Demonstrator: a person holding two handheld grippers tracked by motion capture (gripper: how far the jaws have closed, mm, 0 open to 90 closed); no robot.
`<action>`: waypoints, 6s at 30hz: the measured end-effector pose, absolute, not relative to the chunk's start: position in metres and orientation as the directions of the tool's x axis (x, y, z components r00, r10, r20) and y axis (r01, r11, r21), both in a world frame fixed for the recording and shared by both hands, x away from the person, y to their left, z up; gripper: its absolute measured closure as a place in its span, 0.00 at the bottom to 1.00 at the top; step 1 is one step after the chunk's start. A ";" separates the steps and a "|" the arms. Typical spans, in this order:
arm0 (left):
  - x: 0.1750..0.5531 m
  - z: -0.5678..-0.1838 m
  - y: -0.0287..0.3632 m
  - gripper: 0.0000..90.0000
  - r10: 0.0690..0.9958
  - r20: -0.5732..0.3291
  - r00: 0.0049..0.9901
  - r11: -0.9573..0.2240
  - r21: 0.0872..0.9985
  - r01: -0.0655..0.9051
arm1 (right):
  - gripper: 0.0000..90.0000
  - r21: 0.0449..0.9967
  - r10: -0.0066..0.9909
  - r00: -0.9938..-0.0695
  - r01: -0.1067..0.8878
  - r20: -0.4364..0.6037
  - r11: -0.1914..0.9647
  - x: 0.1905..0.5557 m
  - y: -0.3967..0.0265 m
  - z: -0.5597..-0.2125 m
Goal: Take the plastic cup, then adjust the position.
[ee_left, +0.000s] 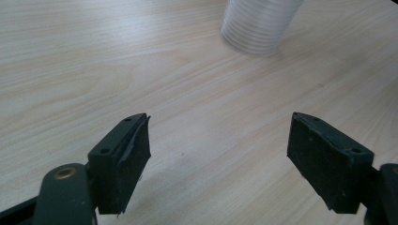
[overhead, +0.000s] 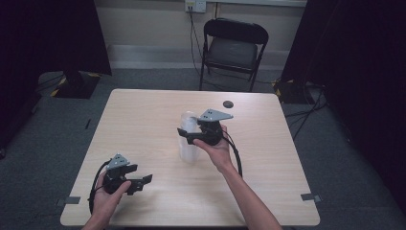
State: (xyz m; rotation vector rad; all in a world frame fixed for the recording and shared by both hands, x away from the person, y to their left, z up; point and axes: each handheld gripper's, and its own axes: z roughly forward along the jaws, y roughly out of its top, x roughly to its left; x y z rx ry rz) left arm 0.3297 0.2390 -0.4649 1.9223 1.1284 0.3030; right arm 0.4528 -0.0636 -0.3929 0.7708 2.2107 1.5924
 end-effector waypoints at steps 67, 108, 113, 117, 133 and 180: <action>0.332 -0.470 0.236 0.24 0.804 -0.194 0.561 -0.222 0.778 0.588 | 0.42 0.982 0.573 -0.813 0.174 0.103 0.070 0.446 -0.079 -0.327; 0.326 -0.460 0.220 0.25 0.788 -0.100 0.607 -0.237 0.861 0.450 | 0.44 0.940 0.566 -0.772 0.340 0.289 -0.016 0.403 -0.141 -0.347; 0.325 -0.457 0.216 0.25 0.776 -0.104 0.622 -0.225 0.876 0.427 | 0.44 0.925 0.557 -0.760 0.377 0.335 -0.043 0.398 -0.147 -0.356; 0.326 -0.453 0.212 0.25 0.775 -0.102 0.623 -0.218 0.883 0.416 | 0.44 0.915 0.549 -0.754 0.401 0.360 -0.050 0.393 -0.149 -0.359; 0.324 -0.440 0.190 0.24 0.692 -0.082 0.717 -0.245 0.908 0.340 | 0.45 0.852 0.496 -0.719 0.515 0.487 -0.089 0.382 -0.152 -0.384; 0.323 -0.427 0.118 0.61 0.611 0.002 0.791 -0.070 0.996 0.052 | 0.45 0.794 0.419 -0.701 0.602 0.577 -0.086 0.359 -0.126 -0.377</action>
